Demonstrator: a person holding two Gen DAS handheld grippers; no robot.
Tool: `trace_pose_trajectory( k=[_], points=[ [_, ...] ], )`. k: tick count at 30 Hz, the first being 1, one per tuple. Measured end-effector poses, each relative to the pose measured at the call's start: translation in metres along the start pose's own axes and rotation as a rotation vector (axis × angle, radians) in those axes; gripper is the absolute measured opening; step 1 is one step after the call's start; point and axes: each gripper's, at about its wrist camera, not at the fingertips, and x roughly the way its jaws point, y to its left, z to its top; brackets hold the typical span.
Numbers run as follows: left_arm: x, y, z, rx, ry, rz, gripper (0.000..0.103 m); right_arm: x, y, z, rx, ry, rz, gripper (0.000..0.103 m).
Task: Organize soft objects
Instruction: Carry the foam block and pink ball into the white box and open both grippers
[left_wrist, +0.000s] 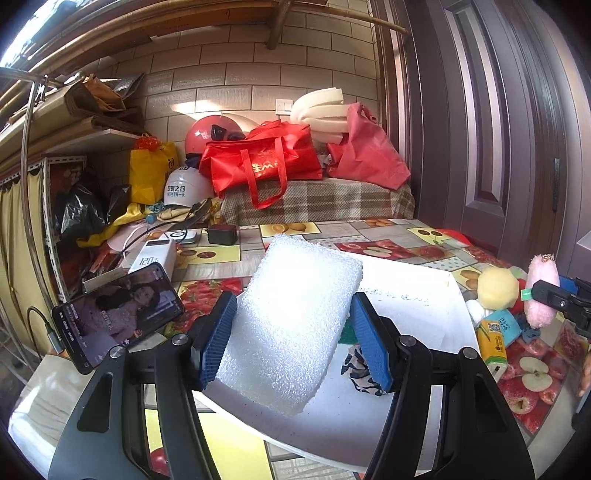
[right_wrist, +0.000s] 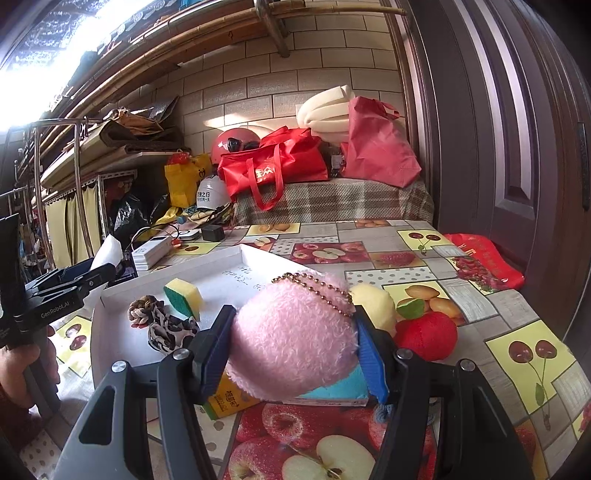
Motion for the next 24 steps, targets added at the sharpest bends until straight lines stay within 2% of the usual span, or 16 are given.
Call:
trace_pose_trajectory(
  k=[13, 19, 24],
  points=[
    [0.016, 0.006, 0.004, -0.021, -0.009, 0.022, 0.064, 0.041, 0.051, 0.008, -0.073, 0.022, 0.071, 0.062],
    [0.032, 0.002, 0.01, -0.008, -0.005, 0.028, 0.064, 0.065, 0.069, 0.014, -0.057, 0.045, 0.103, 0.062],
    [0.047, 0.008, 0.014, -0.037, 0.014, 0.029, 0.064, 0.086, 0.073, 0.019, -0.007, 0.072, 0.09, 0.062]
  ],
)
